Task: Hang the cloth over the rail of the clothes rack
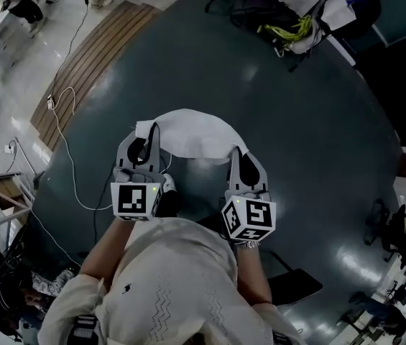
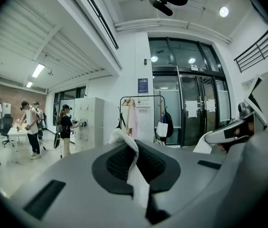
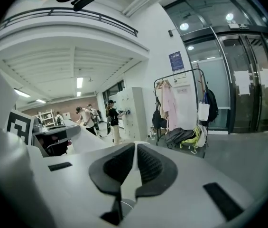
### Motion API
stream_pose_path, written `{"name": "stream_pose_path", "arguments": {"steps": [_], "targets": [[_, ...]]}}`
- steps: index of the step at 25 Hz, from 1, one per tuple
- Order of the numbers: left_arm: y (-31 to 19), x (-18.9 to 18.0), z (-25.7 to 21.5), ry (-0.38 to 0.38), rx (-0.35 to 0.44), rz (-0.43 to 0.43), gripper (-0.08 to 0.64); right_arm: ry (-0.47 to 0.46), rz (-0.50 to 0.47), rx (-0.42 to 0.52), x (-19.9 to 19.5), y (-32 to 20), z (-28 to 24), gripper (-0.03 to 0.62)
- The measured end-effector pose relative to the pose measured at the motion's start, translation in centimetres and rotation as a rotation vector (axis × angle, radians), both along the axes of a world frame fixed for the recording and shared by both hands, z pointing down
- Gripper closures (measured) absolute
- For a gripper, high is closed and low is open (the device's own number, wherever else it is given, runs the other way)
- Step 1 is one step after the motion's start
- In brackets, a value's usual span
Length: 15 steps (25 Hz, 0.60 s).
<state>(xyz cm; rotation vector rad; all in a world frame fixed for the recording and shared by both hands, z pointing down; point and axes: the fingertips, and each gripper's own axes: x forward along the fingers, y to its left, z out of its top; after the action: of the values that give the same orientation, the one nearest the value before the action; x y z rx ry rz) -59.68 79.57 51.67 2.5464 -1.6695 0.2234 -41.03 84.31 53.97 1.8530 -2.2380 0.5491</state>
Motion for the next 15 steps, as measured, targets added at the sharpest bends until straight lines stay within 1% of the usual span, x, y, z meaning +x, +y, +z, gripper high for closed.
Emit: {"name": "stream_pose_path", "arguments": {"steps": [2, 5, 7, 10, 15], "targets": [[-0.8, -1.8, 0.0, 0.005, 0.001, 0.006, 0.545, 0.001, 0.007, -0.002, -1.9, -0.7, 0.1, 0.569], [-1.7, -4.4, 0.0, 0.034, 0.008, 0.004, 0.545, 0.006, 0.005, -0.007, -4.9, -1.7, 0.3, 0.569], [-1.9, -5.7, 0.4, 0.03, -0.007, 0.01, 0.545, 0.011, -0.003, -0.013, -6.5, -2.2, 0.4, 0.569], [-2.1, -6.4, 0.7, 0.041, -0.017, 0.008, 0.545, 0.019, -0.018, -0.023, -7.6, -2.7, 0.4, 0.569], [-2.3, -6.5, 0.8, 0.06, -0.024, 0.01, 0.545, 0.026, -0.038, -0.021, -8.3, -3.5, 0.4, 0.569]]}}
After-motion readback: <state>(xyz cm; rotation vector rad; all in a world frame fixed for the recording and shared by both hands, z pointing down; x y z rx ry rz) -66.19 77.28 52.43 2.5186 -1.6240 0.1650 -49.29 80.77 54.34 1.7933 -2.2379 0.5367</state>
